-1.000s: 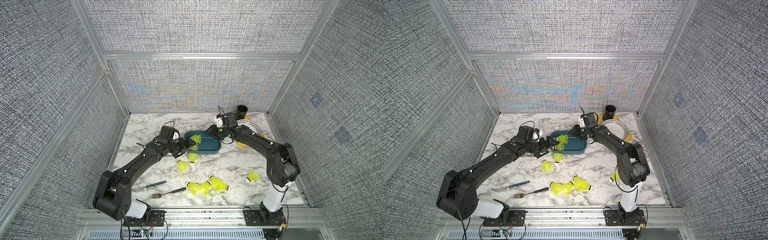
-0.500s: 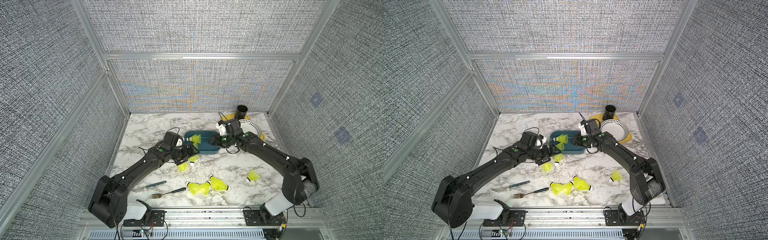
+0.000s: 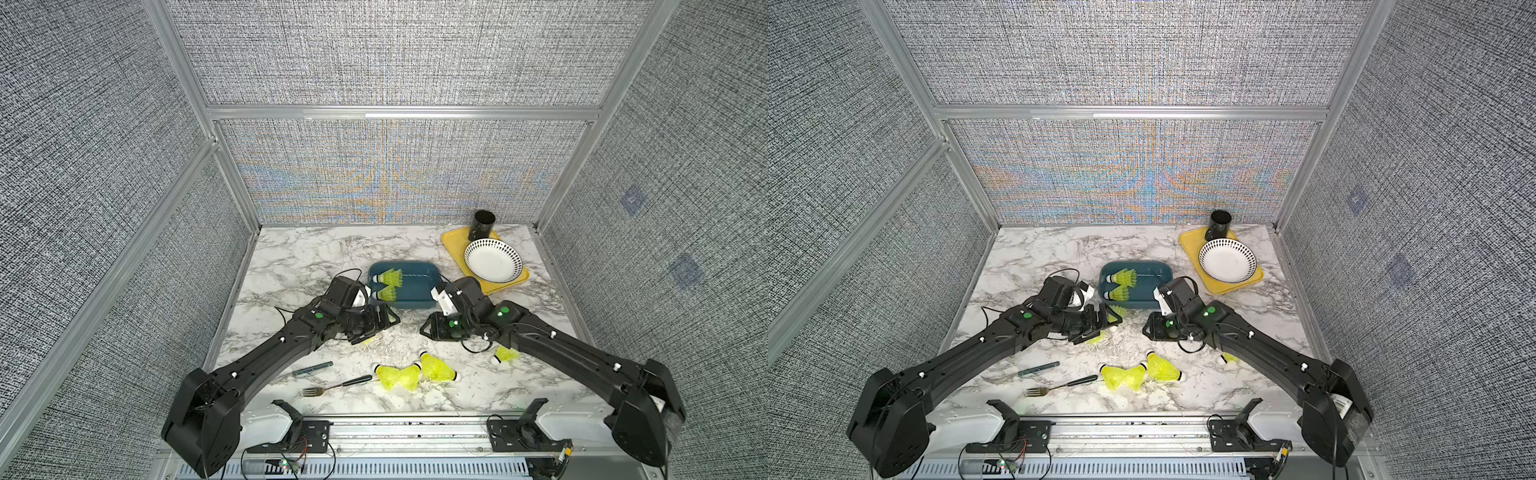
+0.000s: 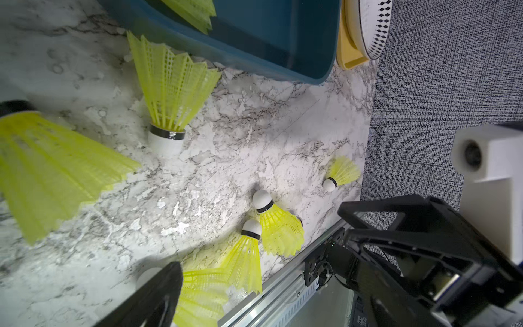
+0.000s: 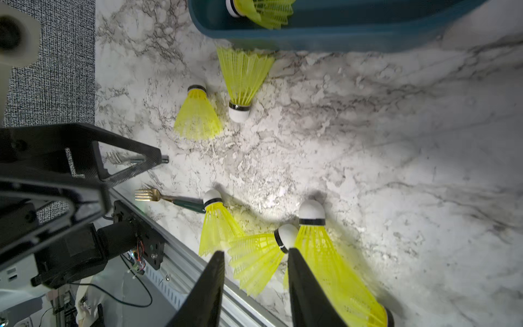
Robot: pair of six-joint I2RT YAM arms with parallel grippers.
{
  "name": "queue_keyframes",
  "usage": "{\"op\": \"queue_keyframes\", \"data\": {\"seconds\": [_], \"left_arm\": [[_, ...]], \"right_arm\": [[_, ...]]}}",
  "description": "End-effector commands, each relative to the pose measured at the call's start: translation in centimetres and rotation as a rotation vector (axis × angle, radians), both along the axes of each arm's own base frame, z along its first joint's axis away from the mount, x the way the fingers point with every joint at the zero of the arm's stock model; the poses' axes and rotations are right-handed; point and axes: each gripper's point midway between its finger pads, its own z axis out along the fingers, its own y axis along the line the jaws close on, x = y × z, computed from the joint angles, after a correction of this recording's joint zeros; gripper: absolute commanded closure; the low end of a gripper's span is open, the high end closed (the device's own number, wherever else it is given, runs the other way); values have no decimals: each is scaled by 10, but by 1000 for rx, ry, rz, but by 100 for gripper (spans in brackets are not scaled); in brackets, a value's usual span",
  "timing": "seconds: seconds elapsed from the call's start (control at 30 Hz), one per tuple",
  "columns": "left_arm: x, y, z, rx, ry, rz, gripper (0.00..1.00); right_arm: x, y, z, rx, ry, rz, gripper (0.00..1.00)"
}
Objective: Put the shuttlecocks into the storage box
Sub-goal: Pick up the shuttlecock at the center of the board.
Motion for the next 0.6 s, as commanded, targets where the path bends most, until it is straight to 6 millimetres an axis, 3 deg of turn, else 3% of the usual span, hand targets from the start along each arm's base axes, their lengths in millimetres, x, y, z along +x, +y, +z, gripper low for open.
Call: {"op": "queue_keyframes", "data": {"seconds": [0.0, 0.23, 0.33, 0.57], "left_arm": [[-10, -2, 0, -11, 11, -32, 0], [-40, 0, 1, -5, 41, -119, 0], [-48, 5, 2, 3, 40, -133, 0], [-62, 13, 9, -7, 20, -159, 0]], "right_arm": [[-19, -11, -6, -19, 91, -73, 61], [-50, -5, -6, 64, 201, -183, 61], [-63, -7, -21, 77, 246, -281, 61], [-62, -3, -31, 118, 240, -476, 61]]}}
